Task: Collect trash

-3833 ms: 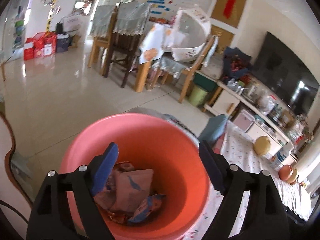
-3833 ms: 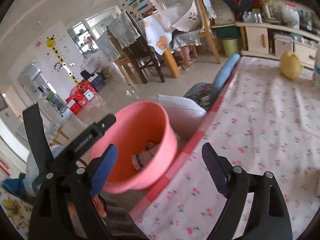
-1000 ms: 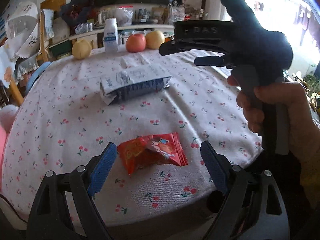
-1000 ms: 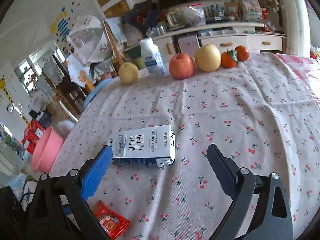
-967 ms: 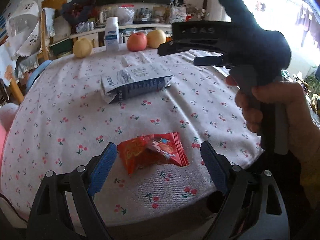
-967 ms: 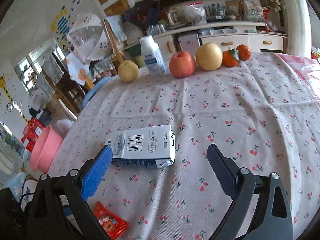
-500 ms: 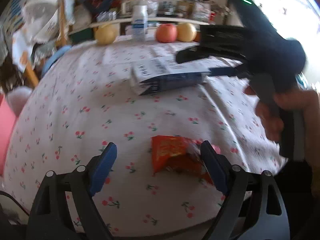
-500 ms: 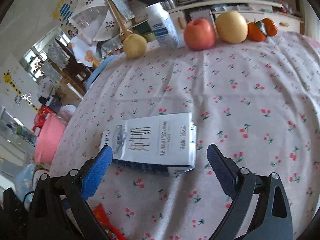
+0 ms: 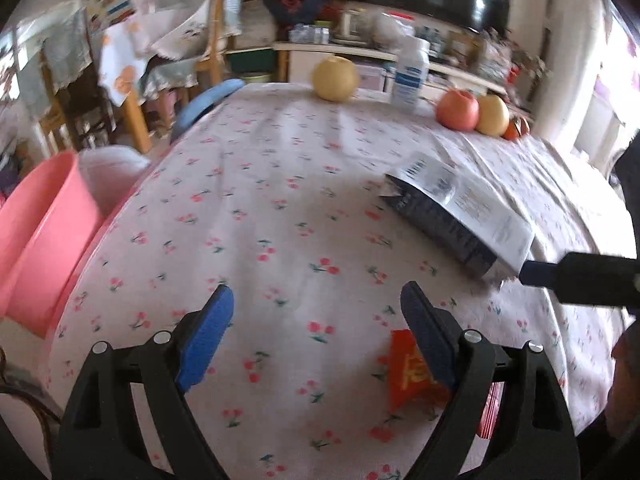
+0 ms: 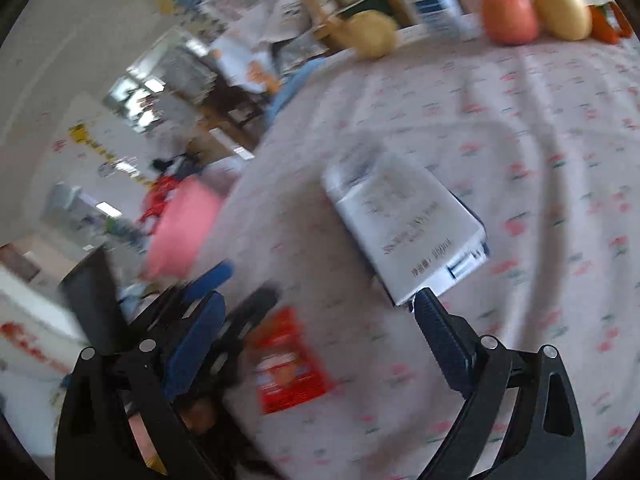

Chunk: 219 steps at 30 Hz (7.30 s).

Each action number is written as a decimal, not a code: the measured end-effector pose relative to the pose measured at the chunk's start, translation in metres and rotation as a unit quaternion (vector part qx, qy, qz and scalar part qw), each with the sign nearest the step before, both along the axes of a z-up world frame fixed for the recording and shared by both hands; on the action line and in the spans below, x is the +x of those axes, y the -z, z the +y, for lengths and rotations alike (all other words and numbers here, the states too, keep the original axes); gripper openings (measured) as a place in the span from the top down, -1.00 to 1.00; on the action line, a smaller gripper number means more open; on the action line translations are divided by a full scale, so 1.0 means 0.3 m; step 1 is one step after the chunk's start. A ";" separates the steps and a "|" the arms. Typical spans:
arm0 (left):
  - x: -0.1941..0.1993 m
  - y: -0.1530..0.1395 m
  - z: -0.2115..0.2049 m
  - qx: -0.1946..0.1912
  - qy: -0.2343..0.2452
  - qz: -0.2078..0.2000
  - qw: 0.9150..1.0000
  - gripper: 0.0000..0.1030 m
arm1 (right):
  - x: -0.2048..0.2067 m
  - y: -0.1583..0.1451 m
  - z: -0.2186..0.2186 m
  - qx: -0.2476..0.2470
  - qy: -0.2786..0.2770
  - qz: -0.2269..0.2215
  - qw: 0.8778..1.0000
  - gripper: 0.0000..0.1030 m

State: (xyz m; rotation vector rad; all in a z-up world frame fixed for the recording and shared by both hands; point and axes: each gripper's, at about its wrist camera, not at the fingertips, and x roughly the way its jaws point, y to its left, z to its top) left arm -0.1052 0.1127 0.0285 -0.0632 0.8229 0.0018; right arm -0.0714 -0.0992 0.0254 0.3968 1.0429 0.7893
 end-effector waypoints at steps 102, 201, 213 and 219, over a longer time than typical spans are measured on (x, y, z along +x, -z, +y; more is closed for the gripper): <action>0.101 0.033 -0.004 -0.059 0.034 0.014 0.998 0.49 | 0.128 0.067 0.166 -0.313 0.052 -0.174 0.932 -0.60; -0.066 -0.226 0.709 -0.030 -0.198 -0.130 0.971 -0.87 | -0.201 -0.193 0.725 -0.243 0.056 -0.244 0.937 -0.74; -0.059 -0.230 0.533 -0.008 -0.151 -0.127 0.980 -0.87 | -0.251 -0.189 0.526 -0.247 0.102 -0.236 0.934 -0.74; -0.055 -0.230 0.418 0.020 -0.115 -0.127 0.985 -0.87 | -0.272 -0.176 0.430 -0.256 0.126 -0.231 0.930 -0.74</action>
